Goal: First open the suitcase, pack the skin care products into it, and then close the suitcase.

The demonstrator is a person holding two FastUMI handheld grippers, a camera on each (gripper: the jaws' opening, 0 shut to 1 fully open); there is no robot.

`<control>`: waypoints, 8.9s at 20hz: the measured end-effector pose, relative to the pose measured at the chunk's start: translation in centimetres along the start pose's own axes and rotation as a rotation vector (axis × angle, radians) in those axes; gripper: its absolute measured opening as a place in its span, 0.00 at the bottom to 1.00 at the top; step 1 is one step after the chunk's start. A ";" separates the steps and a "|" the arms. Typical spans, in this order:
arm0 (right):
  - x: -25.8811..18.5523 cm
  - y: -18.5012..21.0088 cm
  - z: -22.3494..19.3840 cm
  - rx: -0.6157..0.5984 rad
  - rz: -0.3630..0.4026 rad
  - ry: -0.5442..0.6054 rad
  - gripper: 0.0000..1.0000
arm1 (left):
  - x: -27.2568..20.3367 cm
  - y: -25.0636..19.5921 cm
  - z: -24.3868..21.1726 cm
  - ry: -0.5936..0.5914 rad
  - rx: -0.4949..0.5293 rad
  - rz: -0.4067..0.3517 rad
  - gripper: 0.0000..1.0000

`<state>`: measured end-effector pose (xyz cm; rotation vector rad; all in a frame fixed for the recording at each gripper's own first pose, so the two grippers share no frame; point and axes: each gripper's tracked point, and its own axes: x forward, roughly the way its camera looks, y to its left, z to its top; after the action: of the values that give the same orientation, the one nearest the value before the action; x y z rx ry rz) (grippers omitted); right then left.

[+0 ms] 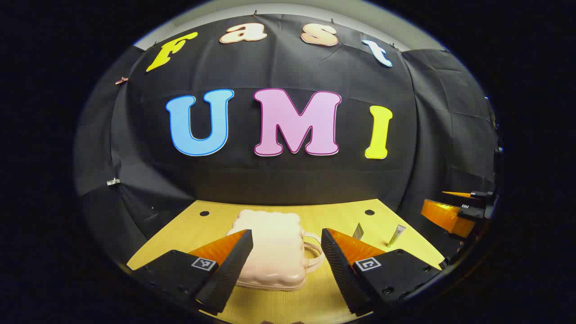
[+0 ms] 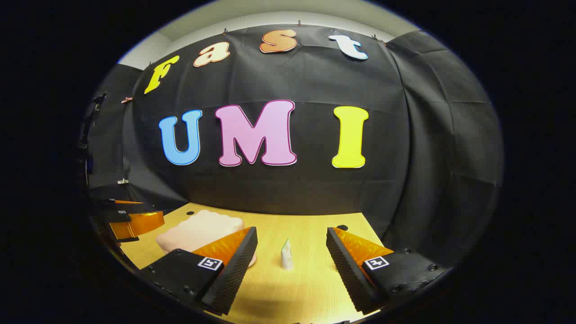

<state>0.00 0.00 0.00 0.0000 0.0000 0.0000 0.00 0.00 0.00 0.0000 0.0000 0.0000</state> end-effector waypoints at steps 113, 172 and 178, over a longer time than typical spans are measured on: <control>12.5 -15.8 -15.8 0.088 -0.129 0.297 0.96 | 21.2 -22.7 -16.8 0.202 0.023 -0.312 0.96; 3.5 13.9 -6.8 0.011 0.171 0.322 0.29 | 21.5 11.1 -25.4 0.993 0.015 -0.117 0.48; 6.4 16.0 -6.9 0.030 0.180 0.373 0.28 | 20.7 13.8 -14.7 0.591 0.072 -0.055 0.98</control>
<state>6.40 15.97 -6.93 0.0298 0.3731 0.1802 20.69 13.81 -14.71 0.0722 0.5913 -0.0554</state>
